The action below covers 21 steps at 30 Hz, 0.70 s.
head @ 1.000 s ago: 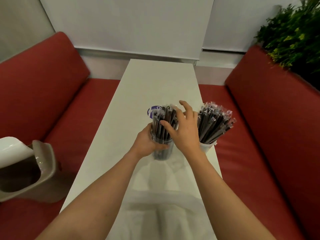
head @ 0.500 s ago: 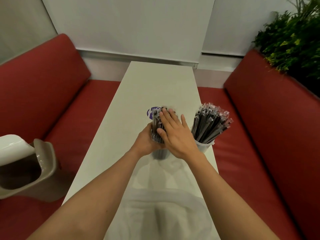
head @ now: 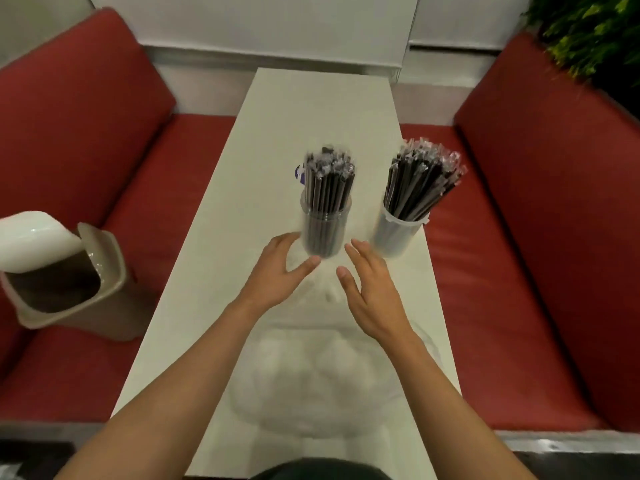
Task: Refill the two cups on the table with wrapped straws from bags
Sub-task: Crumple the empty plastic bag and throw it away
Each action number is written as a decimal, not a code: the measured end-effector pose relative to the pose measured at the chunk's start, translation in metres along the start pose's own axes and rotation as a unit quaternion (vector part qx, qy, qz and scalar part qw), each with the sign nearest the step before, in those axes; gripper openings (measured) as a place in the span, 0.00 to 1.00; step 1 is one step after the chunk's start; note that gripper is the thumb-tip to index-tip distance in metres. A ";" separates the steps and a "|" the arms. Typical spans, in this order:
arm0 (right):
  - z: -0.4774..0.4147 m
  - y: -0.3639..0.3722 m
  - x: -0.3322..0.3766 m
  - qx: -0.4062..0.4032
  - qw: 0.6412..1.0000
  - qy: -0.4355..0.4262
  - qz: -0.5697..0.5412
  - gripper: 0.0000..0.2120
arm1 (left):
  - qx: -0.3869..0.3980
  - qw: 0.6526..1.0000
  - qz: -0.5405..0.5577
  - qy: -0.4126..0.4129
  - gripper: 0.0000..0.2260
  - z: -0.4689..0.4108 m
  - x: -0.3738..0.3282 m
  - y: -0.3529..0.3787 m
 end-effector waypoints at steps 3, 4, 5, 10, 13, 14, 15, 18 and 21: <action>0.041 0.021 -0.016 0.146 0.988 0.017 0.053 0.41 | 0.093 0.989 -0.117 -0.017 0.53 0.055 0.017 0.005; 0.051 0.026 -0.023 0.187 0.979 0.009 0.080 0.47 | 0.144 0.973 -0.182 -0.016 0.60 0.068 0.024 0.009; 0.061 0.033 -0.029 0.218 0.970 -0.001 0.105 0.51 | 0.194 0.948 -0.252 -0.014 0.65 0.085 0.034 0.014; 0.080 0.054 -0.053 0.294 0.951 -0.001 0.090 0.62 | 0.309 0.856 -0.414 -0.014 0.69 0.126 0.086 0.041; 0.076 0.038 -0.053 0.292 0.956 0.002 0.040 0.57 | 0.223 0.907 -0.357 -0.002 0.53 0.116 0.087 0.042; 0.076 0.031 -0.050 0.308 0.950 -0.008 0.047 0.57 | 0.174 0.925 -0.337 0.009 0.46 0.111 0.083 0.040; 0.080 0.027 -0.047 0.329 0.941 -0.029 0.077 0.58 | 0.129 0.937 -0.325 0.020 0.38 0.106 0.080 0.039; 0.095 0.033 -0.047 0.341 0.911 -0.103 0.209 0.62 | 0.063 0.950 -0.306 0.004 0.20 0.091 0.077 0.036; 0.091 0.048 -0.054 0.198 0.951 -0.116 0.210 0.36 | 0.021 0.973 -0.230 -0.027 0.16 0.083 0.082 0.032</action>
Point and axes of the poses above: each hand's wrist, its own z-axis away from the middle knuckle, its own y-axis out of the palm, x = y × z, the point moved 2 cm from there along -z, towards the middle knuckle, and after that the axes turned 13 degrees about z, right-handed, at the moved point
